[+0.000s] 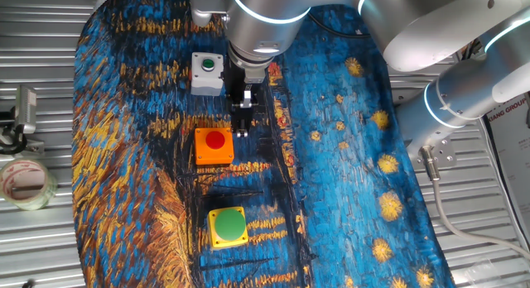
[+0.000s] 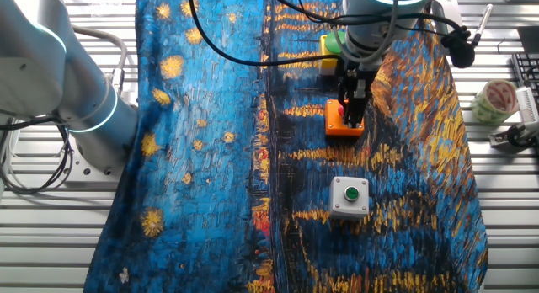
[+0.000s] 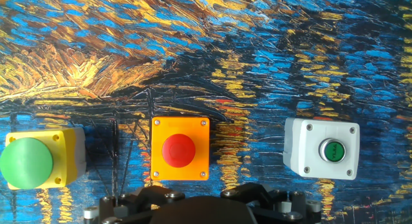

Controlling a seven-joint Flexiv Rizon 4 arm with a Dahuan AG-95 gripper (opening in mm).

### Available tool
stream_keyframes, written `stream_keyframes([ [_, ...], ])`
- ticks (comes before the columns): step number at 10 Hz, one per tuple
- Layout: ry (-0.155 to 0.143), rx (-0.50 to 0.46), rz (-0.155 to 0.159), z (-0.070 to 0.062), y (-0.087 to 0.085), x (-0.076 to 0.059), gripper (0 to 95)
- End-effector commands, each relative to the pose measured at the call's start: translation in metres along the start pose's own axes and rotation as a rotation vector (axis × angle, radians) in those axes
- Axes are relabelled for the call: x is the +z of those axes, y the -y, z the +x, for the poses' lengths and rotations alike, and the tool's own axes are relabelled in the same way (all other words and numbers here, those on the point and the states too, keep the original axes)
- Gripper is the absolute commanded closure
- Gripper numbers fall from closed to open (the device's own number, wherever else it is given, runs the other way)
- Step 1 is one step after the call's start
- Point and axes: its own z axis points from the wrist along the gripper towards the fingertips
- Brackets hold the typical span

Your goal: Press three buttons from left to right in sequence

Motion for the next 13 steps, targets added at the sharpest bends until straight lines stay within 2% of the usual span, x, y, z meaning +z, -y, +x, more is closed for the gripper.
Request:
stream_keyframes([
  [1, 0.080, 0.024, 0.040, 0.0001, 0.0000, 0.0000, 95.0],
  [3, 0.080, 0.032, 0.017, 0.0001, 0.0000, -0.0001, 95.0],
  [10, 0.079, 0.030, 0.021, 0.0001, 0.0000, -0.0001, 95.0],
  [13, 0.082, 0.030, 0.013, 0.0001, 0.0000, -0.0001, 95.0],
])
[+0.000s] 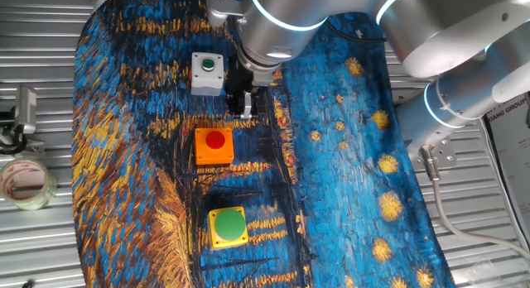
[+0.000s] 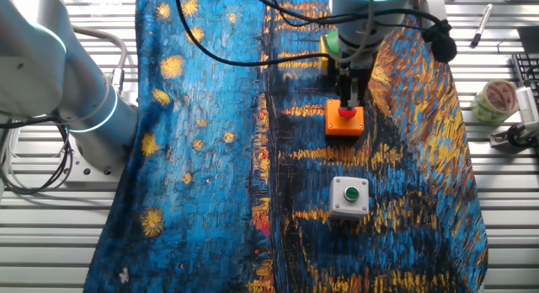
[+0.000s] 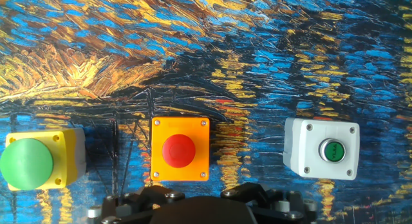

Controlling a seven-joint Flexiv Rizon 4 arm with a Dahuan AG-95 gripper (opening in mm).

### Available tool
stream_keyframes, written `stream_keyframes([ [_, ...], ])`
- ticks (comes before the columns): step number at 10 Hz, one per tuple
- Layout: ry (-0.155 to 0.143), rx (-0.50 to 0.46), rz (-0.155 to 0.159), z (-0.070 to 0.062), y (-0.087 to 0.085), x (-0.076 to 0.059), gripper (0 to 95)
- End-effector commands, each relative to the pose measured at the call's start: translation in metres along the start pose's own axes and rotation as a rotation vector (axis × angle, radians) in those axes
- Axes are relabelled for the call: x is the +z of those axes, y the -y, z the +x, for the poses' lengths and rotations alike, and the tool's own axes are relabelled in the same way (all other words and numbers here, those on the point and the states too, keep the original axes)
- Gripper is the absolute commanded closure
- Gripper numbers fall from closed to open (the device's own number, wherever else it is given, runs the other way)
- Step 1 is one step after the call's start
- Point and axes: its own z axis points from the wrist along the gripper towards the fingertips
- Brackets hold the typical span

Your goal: Press three buttons from left to right in sequence

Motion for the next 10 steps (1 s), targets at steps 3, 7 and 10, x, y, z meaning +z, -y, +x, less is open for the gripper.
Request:
stream_keyframes([
  [3, 0.000, -0.001, 0.002, -0.0014, -0.0005, 0.0011, 95.0],
  [7, 0.000, -0.007, 0.002, -0.0014, -0.0005, 0.0012, 95.0],
  [10, -0.001, -0.002, 0.004, -0.0013, 0.0011, 0.0009, 95.0],
])
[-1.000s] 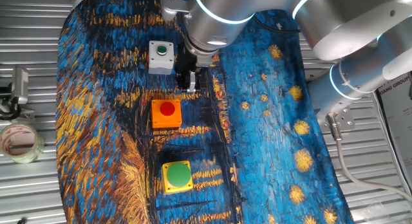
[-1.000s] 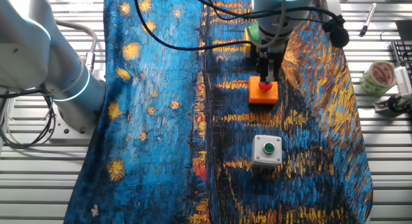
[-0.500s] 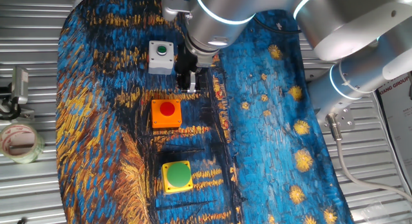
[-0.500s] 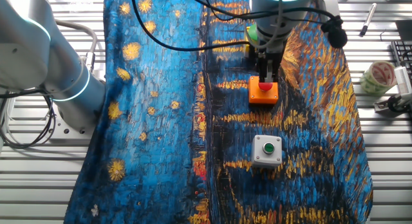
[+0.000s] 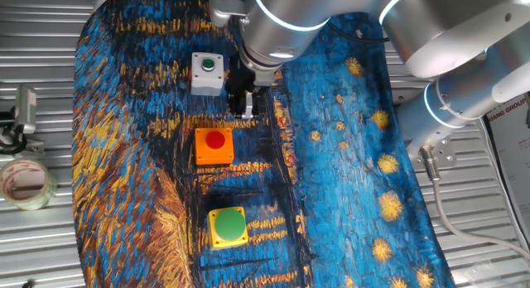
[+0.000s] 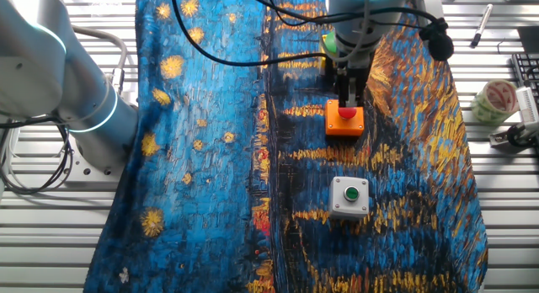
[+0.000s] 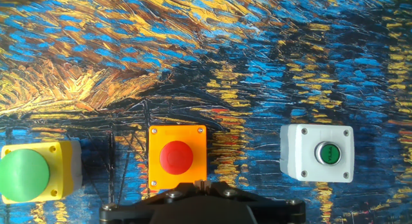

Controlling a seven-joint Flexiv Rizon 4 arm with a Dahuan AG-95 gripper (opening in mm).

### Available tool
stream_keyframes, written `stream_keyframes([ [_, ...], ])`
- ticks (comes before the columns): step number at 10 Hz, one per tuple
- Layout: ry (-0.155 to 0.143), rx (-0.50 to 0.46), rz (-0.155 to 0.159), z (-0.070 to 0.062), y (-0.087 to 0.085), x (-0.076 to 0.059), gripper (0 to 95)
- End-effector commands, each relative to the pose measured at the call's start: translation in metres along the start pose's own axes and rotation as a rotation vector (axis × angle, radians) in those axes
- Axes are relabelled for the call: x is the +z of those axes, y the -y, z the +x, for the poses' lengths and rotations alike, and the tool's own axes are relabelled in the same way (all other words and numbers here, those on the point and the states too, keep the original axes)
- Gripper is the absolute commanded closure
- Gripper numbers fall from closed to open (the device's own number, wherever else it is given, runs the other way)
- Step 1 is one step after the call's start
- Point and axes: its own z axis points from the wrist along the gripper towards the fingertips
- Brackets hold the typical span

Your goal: Press three buttons from left to right in sequence

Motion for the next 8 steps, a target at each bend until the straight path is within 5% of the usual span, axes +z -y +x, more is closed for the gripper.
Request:
stream_keyframes([
  [1, -0.002, -0.018, -0.004, 0.001, 0.010, -0.001, 95.0],
  [8, 0.011, -0.073, -0.039, 0.013, 0.049, 0.003, 95.0],
])
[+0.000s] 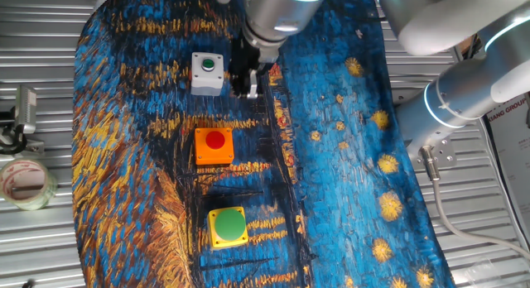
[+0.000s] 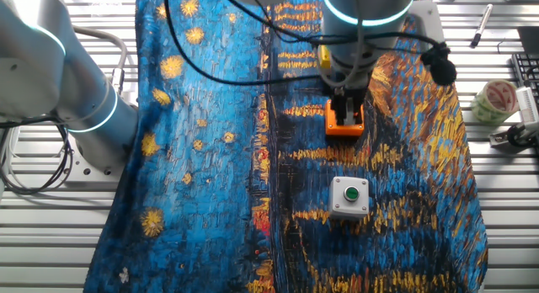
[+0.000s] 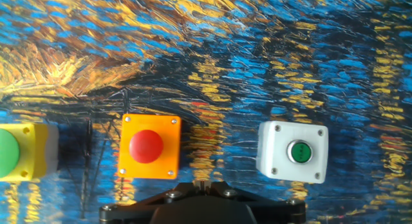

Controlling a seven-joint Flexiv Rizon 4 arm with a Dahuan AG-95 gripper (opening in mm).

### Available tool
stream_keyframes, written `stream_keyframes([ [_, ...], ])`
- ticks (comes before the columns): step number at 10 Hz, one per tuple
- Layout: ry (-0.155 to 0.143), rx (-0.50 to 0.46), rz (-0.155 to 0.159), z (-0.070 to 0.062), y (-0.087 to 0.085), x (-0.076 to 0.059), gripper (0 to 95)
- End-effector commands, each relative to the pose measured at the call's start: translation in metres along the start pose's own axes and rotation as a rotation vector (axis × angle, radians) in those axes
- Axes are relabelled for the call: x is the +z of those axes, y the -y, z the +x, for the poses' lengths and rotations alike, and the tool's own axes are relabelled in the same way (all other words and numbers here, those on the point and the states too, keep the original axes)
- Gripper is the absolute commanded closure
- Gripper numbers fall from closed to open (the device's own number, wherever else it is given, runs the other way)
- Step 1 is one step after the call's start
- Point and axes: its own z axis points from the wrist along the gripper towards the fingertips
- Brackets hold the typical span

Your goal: Press three buttons from left to right in sequence

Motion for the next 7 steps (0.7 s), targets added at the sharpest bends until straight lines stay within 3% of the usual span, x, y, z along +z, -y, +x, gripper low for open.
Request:
stream_keyframes([
  [1, 0.007, -0.007, -0.011, 0.003, 0.009, 0.001, 95.0],
  [4, 0.017, -0.012, -0.014, 0.005, 0.017, 0.009, 95.0],
  [7, 0.011, -0.012, -0.019, 0.000, 0.022, 0.008, 95.0],
])
